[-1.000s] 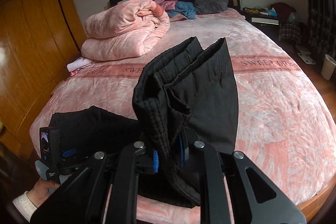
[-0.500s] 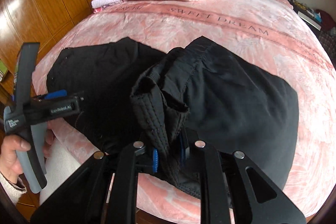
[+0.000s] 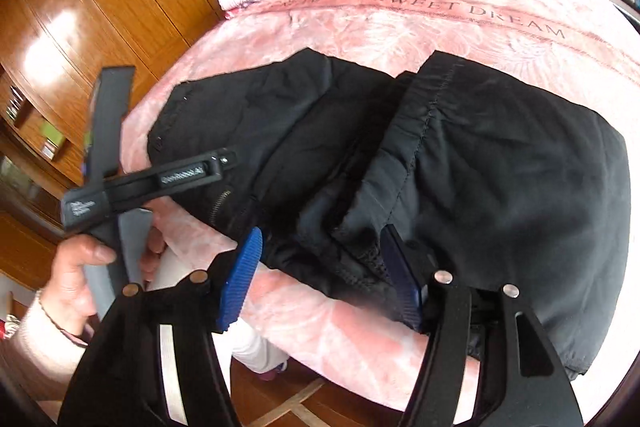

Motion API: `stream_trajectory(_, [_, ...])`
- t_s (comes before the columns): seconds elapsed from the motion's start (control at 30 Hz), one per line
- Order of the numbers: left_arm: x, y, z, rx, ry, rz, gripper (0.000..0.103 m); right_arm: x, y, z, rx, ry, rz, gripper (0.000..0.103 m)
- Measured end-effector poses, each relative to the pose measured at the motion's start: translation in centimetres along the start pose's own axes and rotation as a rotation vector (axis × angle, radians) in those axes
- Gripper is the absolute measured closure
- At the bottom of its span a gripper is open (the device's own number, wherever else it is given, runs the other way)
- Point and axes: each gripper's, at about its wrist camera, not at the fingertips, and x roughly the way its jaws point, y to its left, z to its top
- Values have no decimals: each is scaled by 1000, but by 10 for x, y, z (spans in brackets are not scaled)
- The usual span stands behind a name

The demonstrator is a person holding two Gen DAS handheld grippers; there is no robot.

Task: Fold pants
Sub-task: 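Fold the lifted leg end over the pants with the right tool while the left tool holds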

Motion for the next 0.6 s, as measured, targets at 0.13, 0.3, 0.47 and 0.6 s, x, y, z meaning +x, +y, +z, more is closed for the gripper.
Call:
stream_trajectory(0.13, [1,4,0,-29,3,-17,4,-11,6,2,-33,-30,-116,37])
stream_trajectory(0.3, [3,3,1,-28,9,-21,4,17,8,4,-67,36,-198,50])
stream_trajectory(0.47, [11,0,1,24,39,26,4,36,-4,-2,-40,84,-224,74])
stream_trajectory(0.6, [19,-2,-2,64,43,49,4,30,-10,-1,-3,63,-194,95])
